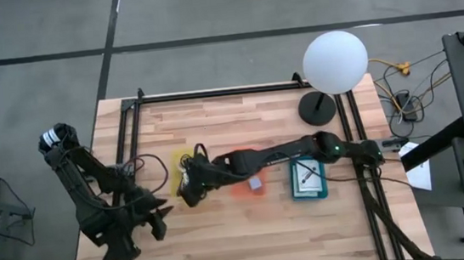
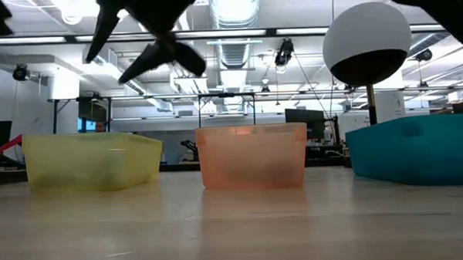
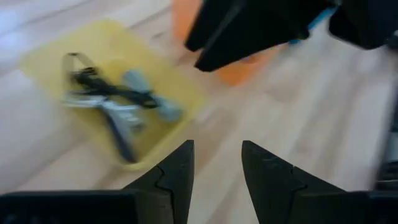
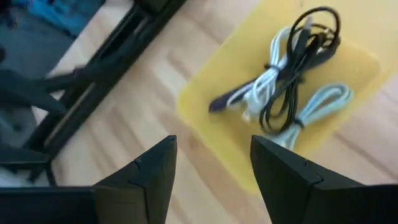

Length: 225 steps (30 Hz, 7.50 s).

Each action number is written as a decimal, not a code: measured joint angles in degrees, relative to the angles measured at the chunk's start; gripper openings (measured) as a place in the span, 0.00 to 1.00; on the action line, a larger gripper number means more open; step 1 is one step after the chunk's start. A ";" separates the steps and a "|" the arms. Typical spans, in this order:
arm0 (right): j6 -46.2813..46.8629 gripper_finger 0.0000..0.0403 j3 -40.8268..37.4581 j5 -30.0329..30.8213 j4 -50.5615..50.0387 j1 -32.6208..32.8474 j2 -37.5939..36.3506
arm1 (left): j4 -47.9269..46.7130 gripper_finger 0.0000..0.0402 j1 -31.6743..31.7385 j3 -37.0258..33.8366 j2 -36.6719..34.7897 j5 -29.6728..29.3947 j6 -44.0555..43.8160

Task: Pick and place items into bin
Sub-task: Return to Home Position

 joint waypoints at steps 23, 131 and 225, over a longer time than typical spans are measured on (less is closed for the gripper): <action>-11.24 0.40 -0.56 5.12 -17.46 21.75 -16.41 | 71.20 0.29 7.15 0.05 6.07 -4.10 54.55; -33.99 0.40 -133.25 2.90 59.36 -10.67 -134.71 | 60.97 0.29 48.13 -42.59 -59.72 21.20 73.63; -21.60 0.40 -133.20 2.94 49.88 -12.16 -137.18 | 63.10 0.29 48.09 -42.76 -58.48 21.23 73.63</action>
